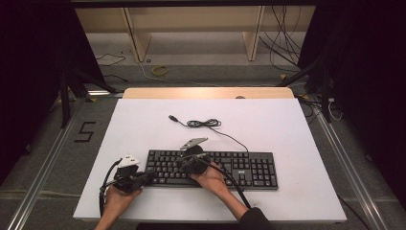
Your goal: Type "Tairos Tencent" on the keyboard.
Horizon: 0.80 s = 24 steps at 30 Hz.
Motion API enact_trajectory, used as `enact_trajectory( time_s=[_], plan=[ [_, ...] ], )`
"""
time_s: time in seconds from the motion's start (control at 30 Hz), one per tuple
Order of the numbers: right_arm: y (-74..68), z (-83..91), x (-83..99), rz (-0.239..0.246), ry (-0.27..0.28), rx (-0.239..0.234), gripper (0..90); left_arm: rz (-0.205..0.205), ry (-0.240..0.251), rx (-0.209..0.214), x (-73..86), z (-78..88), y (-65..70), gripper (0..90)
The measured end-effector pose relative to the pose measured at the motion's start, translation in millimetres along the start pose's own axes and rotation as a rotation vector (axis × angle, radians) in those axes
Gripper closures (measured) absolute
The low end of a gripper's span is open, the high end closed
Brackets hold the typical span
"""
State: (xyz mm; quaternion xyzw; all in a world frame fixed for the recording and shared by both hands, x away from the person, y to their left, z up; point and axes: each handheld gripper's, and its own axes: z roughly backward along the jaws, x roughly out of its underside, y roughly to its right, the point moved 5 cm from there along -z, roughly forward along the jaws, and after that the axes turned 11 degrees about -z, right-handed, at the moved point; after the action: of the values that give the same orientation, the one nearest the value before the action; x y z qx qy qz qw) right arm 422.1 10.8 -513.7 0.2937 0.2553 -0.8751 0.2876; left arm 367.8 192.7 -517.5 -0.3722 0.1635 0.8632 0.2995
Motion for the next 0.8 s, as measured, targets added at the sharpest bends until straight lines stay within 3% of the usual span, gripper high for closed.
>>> enact_trajectory(
  time_s=[0.17,0.43,0.53,0.63,0.67,0.73,0.77,0.8],
  plan=[
    [-0.1,2.7,-0.5,-0.016,0.014,-0.005,90.0,-0.006,0.006,0.000,-1.1,1.0,-0.7,88.9],
    [0.7,12.4,-4.3,-0.040,0.044,-0.025,87.9,0.008,0.067,0.009,-7.2,7.3,-1.9,86.1],
    [0.8,24.4,-5.7,-0.048,0.084,-0.055,80.1,0.013,0.122,0.017,-12.8,10.8,-0.3,83.4],
    [2.0,29.7,-5.4,-0.047,0.101,-0.068,74.4,0.011,0.136,0.021,-14.8,10.7,0.2,76.5],
    [3.2,34.6,-4.9,-0.055,0.117,-0.083,67.3,0.011,0.136,0.021,-14.8,10.7,0.2,76.5],
    [4.6,41.1,-3.9,-0.060,0.135,-0.104,62.6,0.018,0.148,0.026,-16.9,10.0,0.9,72.4],
    [4.6,41.1,-3.9,-0.060,0.135,-0.104,62.6,0.025,0.155,0.027,-18.9,8.9,1.5,72.4],
    [4.6,41.1,-3.9,-0.060,0.135,-0.104,62.6,0.025,0.155,0.027,-18.9,8.9,1.5,66.7]
  ],
)
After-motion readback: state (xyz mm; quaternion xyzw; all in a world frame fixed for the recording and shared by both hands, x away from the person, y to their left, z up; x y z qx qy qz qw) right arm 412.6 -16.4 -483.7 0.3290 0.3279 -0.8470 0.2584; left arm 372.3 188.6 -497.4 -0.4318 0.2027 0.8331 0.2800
